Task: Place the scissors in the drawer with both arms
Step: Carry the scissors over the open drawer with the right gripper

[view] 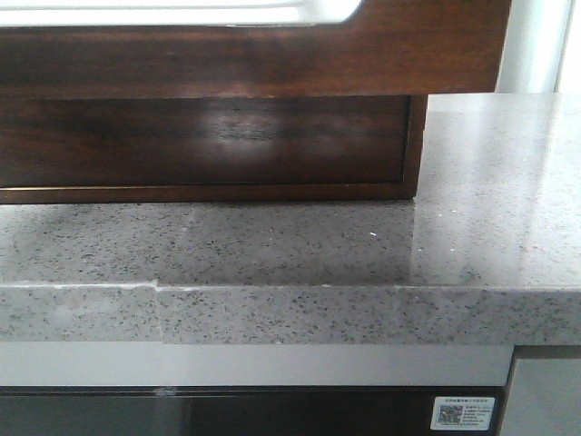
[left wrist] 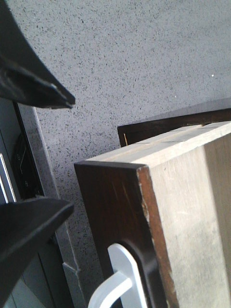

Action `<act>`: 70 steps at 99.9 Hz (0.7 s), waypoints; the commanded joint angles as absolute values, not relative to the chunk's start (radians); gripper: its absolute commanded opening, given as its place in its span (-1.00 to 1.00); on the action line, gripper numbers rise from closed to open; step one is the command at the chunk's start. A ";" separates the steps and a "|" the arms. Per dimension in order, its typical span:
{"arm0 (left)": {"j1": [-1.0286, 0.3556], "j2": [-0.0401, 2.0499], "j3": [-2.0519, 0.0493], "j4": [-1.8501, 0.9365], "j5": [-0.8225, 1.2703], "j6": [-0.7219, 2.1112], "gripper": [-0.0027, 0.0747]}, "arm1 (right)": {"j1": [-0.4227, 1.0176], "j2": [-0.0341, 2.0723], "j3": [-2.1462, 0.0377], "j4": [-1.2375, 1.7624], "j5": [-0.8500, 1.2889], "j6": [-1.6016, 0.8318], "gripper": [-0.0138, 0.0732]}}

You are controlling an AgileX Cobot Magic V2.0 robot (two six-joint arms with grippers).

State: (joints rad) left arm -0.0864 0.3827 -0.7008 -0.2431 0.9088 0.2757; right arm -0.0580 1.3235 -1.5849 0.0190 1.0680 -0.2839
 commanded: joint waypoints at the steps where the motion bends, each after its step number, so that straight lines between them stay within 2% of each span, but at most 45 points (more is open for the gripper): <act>1: -0.093 0.396 -0.734 -0.262 0.849 0.266 0.06 | 0.017 1.231 -1.615 0.027 0.967 -0.326 -0.79; 34: -0.093 0.396 -0.734 -0.262 0.849 0.266 0.06 | 0.371 1.154 -1.615 0.178 0.854 -0.611 -0.79; 58: -0.093 0.396 -0.734 -0.262 0.849 0.266 0.06 | 0.623 1.213 -1.615 0.196 0.840 -0.876 -0.79; 70: -0.093 0.396 -0.734 -0.262 0.849 0.266 0.06 | 0.705 1.276 -1.615 0.179 0.821 -0.910 -0.79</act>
State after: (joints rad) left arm -0.0864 0.3827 -0.7008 -0.2431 0.9113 0.2757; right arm 0.6666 1.2550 -1.5849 0.1799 0.9140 -0.8692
